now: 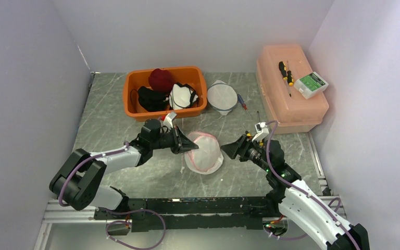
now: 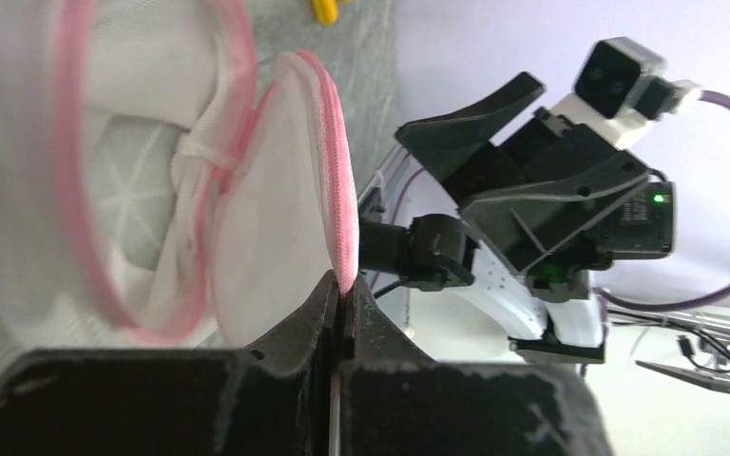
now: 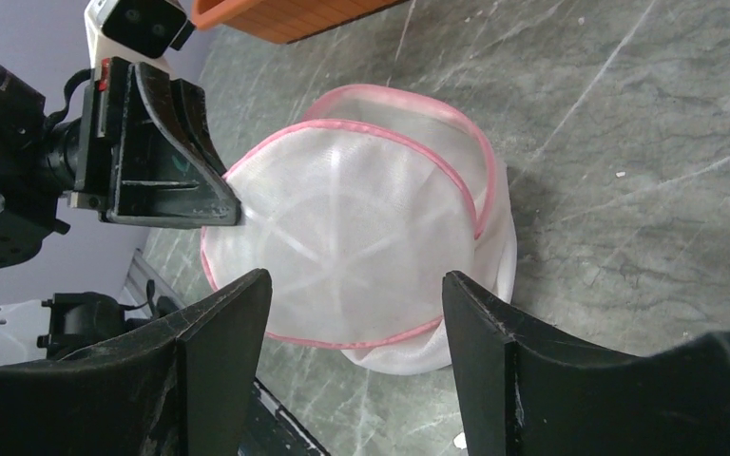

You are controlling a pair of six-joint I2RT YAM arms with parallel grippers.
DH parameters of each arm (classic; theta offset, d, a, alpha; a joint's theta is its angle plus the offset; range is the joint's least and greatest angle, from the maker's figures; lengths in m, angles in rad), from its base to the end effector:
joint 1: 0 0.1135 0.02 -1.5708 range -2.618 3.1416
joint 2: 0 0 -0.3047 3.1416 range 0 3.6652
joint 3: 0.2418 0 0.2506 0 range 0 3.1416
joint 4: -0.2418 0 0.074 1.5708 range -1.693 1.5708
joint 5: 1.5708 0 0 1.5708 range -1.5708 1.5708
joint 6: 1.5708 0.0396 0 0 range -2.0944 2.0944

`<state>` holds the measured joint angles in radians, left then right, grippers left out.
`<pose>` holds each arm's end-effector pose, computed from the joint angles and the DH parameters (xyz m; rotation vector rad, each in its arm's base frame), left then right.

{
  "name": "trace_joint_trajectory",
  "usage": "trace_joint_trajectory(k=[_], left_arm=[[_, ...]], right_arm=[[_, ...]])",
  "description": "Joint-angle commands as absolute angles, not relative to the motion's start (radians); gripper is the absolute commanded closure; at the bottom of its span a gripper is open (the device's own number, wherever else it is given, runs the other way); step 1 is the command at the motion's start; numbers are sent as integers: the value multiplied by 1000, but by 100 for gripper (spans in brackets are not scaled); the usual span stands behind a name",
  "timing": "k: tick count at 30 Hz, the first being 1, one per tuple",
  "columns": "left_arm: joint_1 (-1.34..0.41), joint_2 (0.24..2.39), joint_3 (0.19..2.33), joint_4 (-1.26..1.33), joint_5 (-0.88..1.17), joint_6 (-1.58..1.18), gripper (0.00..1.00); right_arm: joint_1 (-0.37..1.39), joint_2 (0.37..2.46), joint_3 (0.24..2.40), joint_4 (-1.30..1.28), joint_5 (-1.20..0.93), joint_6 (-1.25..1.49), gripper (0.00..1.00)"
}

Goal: Unzip the laundry bag and remove the bra
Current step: Close the laundry bag at the center of the board.

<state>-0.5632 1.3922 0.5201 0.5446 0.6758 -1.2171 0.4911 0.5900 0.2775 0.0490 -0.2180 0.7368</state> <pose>0.2131 -0.1638 0.2319 -0.1838 2.2823 -1.7272 0.1067 0.0668 0.2360 0.0770 1.9616 1.0382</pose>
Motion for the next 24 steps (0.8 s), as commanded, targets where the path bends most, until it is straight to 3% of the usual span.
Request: trace_joint_trajectory(k=[1, 6, 11, 17, 24], left_arm=[[-563, 1402, 568, 411, 648, -1104, 97], [-563, 1393, 605, 263, 592, -1021, 89], [-563, 1364, 655, 140, 542, -950, 73], [-563, 1348, 722, 33, 497, -867, 68], [-563, 1287, 757, -122, 415, -812, 33]], right_arm=[[487, 586, 275, 52, -235, 711, 29], [485, 592, 280, 49, -235, 704, 28], [485, 588, 273, 49, -233, 701, 28], [485, 594, 264, 63, -240, 702, 27], [485, 594, 273, 45, -237, 686, 27]])
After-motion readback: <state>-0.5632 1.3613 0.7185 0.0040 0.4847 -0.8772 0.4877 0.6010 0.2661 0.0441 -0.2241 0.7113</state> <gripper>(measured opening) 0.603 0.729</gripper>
